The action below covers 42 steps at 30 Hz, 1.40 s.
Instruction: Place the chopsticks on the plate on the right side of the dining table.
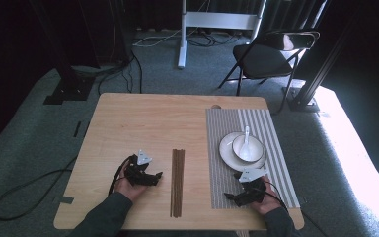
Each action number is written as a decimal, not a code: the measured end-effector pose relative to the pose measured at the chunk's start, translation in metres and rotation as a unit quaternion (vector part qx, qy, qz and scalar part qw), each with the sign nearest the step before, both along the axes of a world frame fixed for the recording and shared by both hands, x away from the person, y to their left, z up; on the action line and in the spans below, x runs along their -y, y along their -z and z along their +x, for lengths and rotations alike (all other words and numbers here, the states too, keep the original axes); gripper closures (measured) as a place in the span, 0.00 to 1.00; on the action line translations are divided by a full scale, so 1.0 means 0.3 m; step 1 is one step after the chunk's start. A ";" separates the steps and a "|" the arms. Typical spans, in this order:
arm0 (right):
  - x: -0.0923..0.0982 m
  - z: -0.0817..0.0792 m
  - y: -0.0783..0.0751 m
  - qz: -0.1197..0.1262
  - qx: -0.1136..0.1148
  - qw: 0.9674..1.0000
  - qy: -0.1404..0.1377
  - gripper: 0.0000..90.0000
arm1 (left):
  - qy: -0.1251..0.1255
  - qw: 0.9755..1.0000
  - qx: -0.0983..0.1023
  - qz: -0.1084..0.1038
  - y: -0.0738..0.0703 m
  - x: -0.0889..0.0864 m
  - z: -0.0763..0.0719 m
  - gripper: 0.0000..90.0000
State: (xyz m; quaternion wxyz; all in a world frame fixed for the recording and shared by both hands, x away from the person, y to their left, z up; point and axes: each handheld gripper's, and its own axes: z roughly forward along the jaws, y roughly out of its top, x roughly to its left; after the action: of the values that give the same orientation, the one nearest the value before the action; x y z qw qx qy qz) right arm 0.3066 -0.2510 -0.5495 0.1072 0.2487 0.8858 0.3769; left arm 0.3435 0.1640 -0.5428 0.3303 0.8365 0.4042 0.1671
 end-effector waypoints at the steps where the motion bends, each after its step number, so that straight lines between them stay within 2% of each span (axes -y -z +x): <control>1: 0.000 0.000 0.000 0.000 0.000 1.000 0.000 0.14 | 0.000 1.000 0.000 -0.001 -0.002 0.000 -0.001 0.19; 3: 0.000 0.000 0.000 0.000 -0.001 1.000 0.001 0.14 | -0.002 1.000 0.002 -0.003 -0.005 0.000 -0.004 0.25; 6: 0.000 0.000 0.000 0.000 0.000 1.000 0.000 0.14 | 0.006 1.000 0.004 -0.010 -0.010 0.002 -0.004 0.30; 12: 0.000 0.000 0.000 0.000 0.000 1.000 0.000 0.14 | 0.014 1.000 0.007 -0.015 -0.023 0.005 -0.010 0.33; 17: 0.000 0.000 0.000 0.000 0.000 1.000 0.000 0.14 | 0.010 1.000 0.007 -0.015 -0.030 0.007 -0.014 0.33; 26: 0.000 0.000 0.000 0.000 0.000 1.000 0.000 0.14 | 0.018 1.000 -0.007 -0.013 -0.030 0.018 -0.017 0.33; 28: 0.000 0.000 0.000 0.000 0.000 1.000 0.001 0.14 | 0.021 1.000 -0.011 -0.017 -0.032 0.018 -0.017 0.37; 32: 0.000 0.000 0.000 0.000 0.000 1.000 0.000 0.14 | 0.024 0.999 -0.012 -0.024 -0.039 0.020 -0.023 0.38; 42: 0.000 0.000 0.000 0.000 0.000 1.000 0.000 0.14 | 0.034 0.999 -0.021 -0.036 -0.047 0.030 -0.036 0.37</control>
State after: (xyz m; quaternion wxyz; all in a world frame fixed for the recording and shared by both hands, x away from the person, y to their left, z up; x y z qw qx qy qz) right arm 0.3065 -0.2510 -0.5494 0.1070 0.2492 0.8858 0.3767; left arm 0.3326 0.1550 -0.5288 0.3567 0.8406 0.3884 0.1235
